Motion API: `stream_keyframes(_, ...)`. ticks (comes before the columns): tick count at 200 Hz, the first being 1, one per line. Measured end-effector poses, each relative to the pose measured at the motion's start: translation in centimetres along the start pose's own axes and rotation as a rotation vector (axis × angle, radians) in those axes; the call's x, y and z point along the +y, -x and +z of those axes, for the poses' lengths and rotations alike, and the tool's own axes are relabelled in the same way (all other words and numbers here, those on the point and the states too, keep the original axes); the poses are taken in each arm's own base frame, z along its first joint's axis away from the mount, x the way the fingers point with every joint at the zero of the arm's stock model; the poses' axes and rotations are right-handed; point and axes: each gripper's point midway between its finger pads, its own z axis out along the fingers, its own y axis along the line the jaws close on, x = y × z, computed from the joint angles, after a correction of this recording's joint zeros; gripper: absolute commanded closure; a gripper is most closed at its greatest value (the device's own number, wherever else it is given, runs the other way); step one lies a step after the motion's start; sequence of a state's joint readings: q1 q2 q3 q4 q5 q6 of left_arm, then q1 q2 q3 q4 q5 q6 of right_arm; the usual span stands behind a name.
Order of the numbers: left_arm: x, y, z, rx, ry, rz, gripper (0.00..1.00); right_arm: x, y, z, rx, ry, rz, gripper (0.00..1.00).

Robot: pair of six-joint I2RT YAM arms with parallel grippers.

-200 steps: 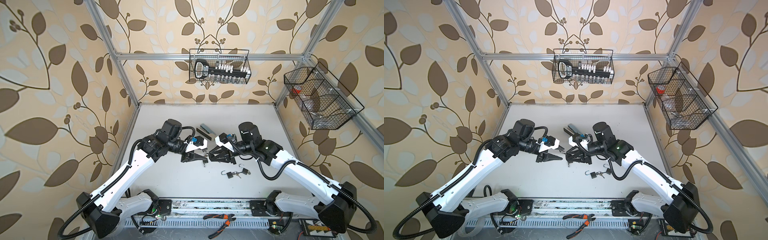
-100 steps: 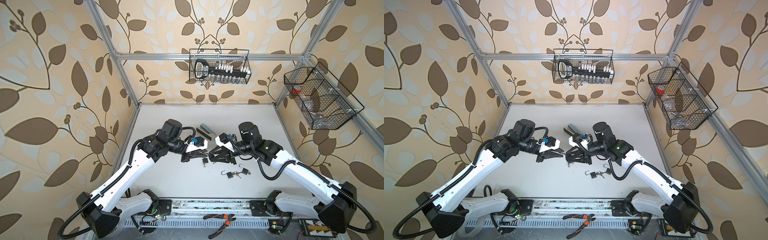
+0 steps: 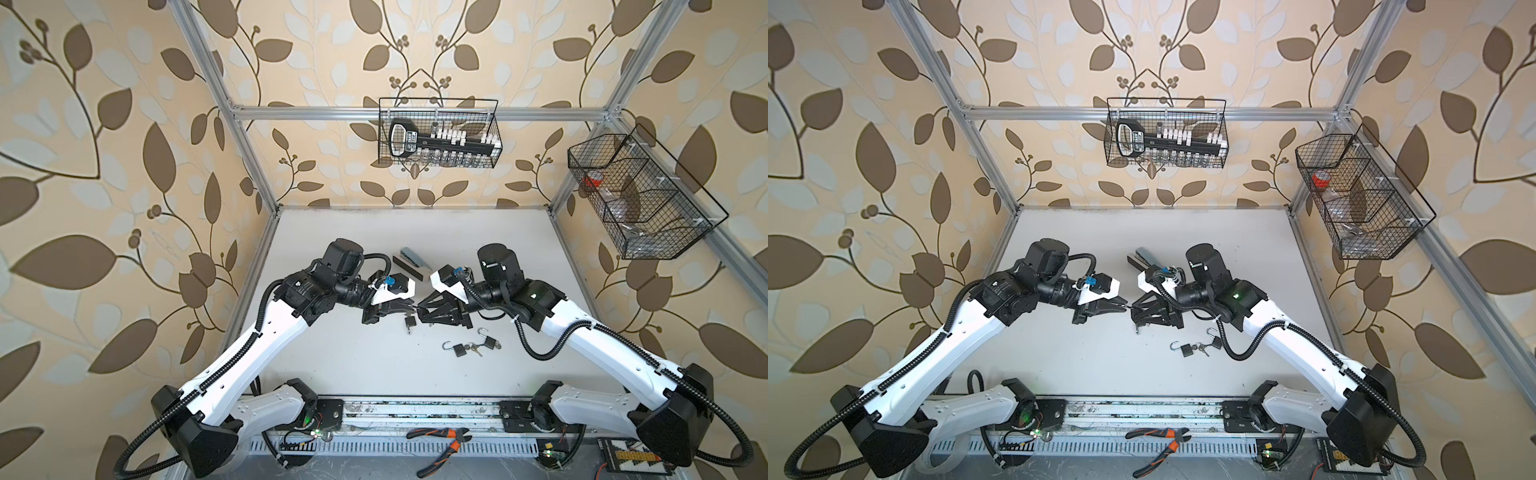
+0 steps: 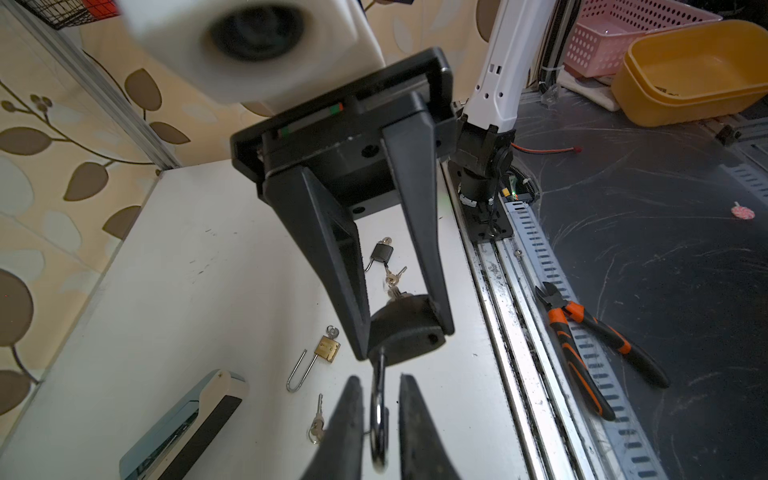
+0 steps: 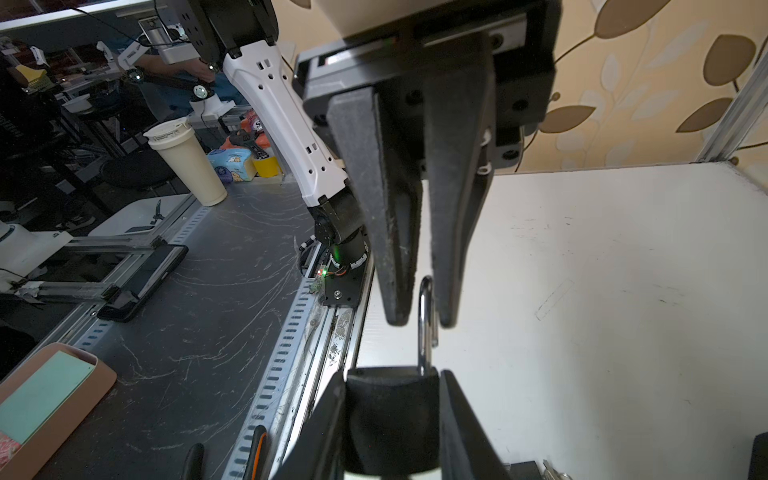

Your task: Lock with the key

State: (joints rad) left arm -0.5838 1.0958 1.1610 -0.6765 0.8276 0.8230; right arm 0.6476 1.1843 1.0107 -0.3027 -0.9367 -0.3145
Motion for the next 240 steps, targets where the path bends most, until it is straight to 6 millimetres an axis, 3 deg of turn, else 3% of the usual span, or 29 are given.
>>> stream_keyframes(60, -0.2, 0.7, -0.6, -0.021, 0.020, 0.025, 0.83, 0.4, 0.4, -0.2, -0.011, 0.007, -0.011, 1.00)
stream_keyframes(113, -0.3, 0.3, -0.5, -0.017, 0.019, 0.018, 0.77, 0.7, 0.6, -0.3, -0.020, 0.024, -0.016, 1.00)
stream_keyframes(240, -0.4, 0.4, -0.5, -0.019, 0.015, 0.015, 1.00, 0.8, 1.1, -0.5, -0.034, 0.019, -0.035, 1.00)
